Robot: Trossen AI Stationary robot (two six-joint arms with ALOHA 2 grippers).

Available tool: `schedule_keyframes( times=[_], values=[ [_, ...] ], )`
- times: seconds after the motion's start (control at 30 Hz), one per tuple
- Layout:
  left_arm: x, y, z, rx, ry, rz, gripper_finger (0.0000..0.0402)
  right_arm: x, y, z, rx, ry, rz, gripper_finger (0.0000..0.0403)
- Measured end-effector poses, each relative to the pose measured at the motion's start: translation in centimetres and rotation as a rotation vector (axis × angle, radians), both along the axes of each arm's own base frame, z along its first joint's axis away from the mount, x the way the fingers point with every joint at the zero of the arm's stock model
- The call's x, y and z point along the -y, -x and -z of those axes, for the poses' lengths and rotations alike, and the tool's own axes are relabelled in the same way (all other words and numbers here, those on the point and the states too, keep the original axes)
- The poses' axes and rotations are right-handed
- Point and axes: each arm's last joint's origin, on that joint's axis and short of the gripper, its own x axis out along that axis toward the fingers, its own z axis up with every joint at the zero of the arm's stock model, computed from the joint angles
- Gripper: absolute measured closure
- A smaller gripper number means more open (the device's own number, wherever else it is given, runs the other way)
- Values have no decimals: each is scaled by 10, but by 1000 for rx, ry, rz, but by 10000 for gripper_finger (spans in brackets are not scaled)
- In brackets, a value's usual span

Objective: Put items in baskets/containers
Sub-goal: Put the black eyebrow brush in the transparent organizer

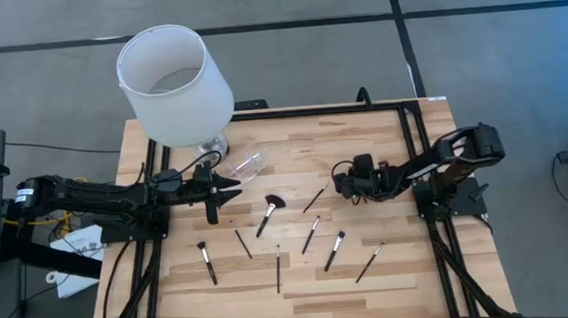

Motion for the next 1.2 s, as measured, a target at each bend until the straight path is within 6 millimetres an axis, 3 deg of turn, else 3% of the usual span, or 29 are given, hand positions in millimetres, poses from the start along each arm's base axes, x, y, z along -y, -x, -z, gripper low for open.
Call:
schedule_keyframes(
  times=[0.53,0.7,1.0,1.2],
  values=[
    [0,0,1,-6,0,0,266,-28,3,4,-47,44,-106,265],
    [0,0,1,-8,1,0,266,-40,7,12,-49,84,-101,253],
    [0,0,1,-8,0,0,266,-46,11,39,-62,287,-49,288],
    [0,0,1,-8,0,0,266,-49,11,39,-62,280,-65,364]
  ],
)
